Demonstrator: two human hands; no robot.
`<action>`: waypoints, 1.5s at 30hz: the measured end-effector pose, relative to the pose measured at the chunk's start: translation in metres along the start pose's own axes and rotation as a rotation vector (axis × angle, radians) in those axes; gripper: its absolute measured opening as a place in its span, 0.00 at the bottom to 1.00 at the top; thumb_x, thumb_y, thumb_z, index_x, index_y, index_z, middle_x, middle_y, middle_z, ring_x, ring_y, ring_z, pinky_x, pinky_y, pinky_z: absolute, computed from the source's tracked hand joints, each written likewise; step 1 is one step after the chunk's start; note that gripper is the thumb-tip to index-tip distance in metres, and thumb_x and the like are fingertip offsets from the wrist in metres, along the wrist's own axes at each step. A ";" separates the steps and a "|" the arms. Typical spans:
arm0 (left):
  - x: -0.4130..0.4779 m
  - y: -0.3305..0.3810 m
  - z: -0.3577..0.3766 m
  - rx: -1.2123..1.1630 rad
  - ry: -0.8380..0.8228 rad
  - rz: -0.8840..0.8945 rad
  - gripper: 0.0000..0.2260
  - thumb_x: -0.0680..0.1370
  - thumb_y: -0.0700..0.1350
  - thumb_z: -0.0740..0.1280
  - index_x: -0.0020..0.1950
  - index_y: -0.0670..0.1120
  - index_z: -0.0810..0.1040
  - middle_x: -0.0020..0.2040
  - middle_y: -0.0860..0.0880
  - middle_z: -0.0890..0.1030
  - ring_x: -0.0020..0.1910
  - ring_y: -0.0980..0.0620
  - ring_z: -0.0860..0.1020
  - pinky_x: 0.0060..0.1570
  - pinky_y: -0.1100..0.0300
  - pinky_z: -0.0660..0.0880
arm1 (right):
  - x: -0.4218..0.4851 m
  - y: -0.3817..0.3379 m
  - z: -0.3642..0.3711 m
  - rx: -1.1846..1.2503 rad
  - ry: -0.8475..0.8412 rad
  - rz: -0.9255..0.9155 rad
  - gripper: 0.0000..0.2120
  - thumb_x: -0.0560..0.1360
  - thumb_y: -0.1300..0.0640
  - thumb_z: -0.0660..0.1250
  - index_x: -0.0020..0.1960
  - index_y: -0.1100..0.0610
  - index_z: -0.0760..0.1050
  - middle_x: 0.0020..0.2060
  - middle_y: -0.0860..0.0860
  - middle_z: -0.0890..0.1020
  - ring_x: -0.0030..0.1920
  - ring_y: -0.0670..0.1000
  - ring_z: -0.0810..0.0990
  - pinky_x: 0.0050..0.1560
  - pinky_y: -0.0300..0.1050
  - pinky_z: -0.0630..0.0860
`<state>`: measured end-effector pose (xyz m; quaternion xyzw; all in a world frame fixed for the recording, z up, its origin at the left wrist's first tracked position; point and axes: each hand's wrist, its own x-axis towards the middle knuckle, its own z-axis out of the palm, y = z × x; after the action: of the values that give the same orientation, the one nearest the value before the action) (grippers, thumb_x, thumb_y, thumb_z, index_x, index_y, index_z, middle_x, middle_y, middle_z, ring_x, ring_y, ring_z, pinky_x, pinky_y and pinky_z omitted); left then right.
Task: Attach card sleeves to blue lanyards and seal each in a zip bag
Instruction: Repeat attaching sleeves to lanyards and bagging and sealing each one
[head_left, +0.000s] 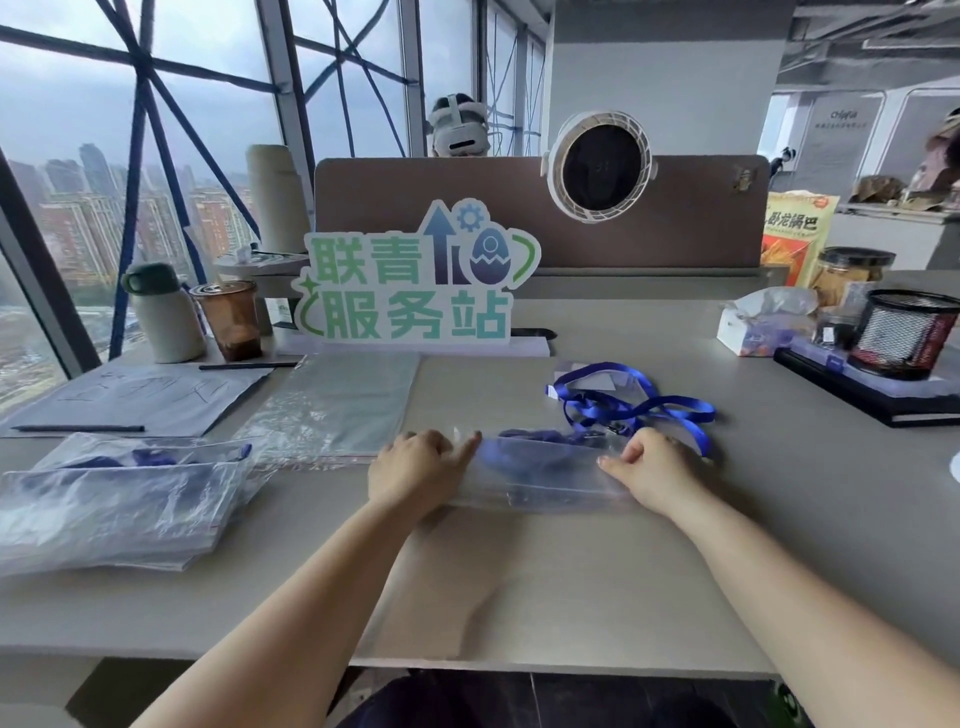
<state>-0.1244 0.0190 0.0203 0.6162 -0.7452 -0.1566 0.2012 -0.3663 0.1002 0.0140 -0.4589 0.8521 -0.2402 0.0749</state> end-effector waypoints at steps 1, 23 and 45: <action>-0.001 0.001 0.001 0.067 -0.015 0.007 0.23 0.73 0.69 0.57 0.52 0.52 0.77 0.59 0.46 0.76 0.60 0.43 0.71 0.58 0.53 0.67 | 0.003 0.000 0.001 -0.038 0.003 0.002 0.16 0.70 0.38 0.67 0.39 0.50 0.68 0.42 0.48 0.79 0.47 0.53 0.78 0.54 0.48 0.72; -0.011 -0.011 -0.039 -0.655 0.161 -0.002 0.09 0.72 0.41 0.69 0.50 0.51 0.75 0.40 0.51 0.79 0.35 0.53 0.75 0.31 0.62 0.70 | -0.007 -0.044 -0.010 0.550 0.003 -0.263 0.05 0.72 0.60 0.70 0.40 0.52 0.75 0.38 0.48 0.81 0.43 0.51 0.79 0.48 0.48 0.76; -0.017 -0.267 -0.182 0.041 0.456 -0.424 0.19 0.75 0.50 0.67 0.66 0.56 0.73 0.66 0.46 0.73 0.64 0.44 0.72 0.63 0.51 0.69 | -0.076 -0.304 0.131 0.322 -0.343 -0.580 0.22 0.71 0.42 0.68 0.58 0.51 0.65 0.43 0.47 0.76 0.50 0.54 0.78 0.51 0.47 0.73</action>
<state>0.1963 -0.0131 0.0479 0.7810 -0.5387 -0.0377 0.3136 -0.0508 -0.0226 0.0376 -0.6971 0.6131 -0.3020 0.2169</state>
